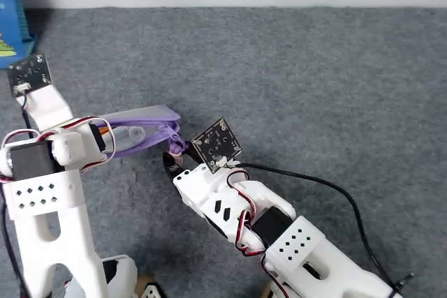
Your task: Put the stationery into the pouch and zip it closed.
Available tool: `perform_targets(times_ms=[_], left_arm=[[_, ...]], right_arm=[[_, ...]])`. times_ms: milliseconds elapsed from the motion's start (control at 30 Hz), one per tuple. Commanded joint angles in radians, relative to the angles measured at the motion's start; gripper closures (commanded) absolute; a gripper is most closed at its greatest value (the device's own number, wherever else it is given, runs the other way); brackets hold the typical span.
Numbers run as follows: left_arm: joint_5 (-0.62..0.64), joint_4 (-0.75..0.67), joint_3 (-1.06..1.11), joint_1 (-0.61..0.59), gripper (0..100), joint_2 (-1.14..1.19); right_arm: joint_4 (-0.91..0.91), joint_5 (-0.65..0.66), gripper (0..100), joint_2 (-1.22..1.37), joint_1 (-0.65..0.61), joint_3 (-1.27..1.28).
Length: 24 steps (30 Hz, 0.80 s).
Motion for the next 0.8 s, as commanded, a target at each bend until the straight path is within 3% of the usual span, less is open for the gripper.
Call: perform_targets(times_ms=[0,300,500,767], left_arm=[[0.008,0.005,-0.008,0.009,99,-0.005],[0.009,-0.078,-0.015,0.035,99,-0.003],[0.009,-0.219,-0.01,0.17,99,0.003],[0.009,-0.404,-0.01,0.376,98,0.003]], right_arm=[[-0.024,-0.002,97.6,-0.001,0.008,-0.011],[-0.021,0.094,99.1,-0.024,0.004,0.032],[-0.01,0.169,99.1,-0.202,-0.01,0.109],[0.305,0.186,99.1,-0.552,-0.09,0.12]])
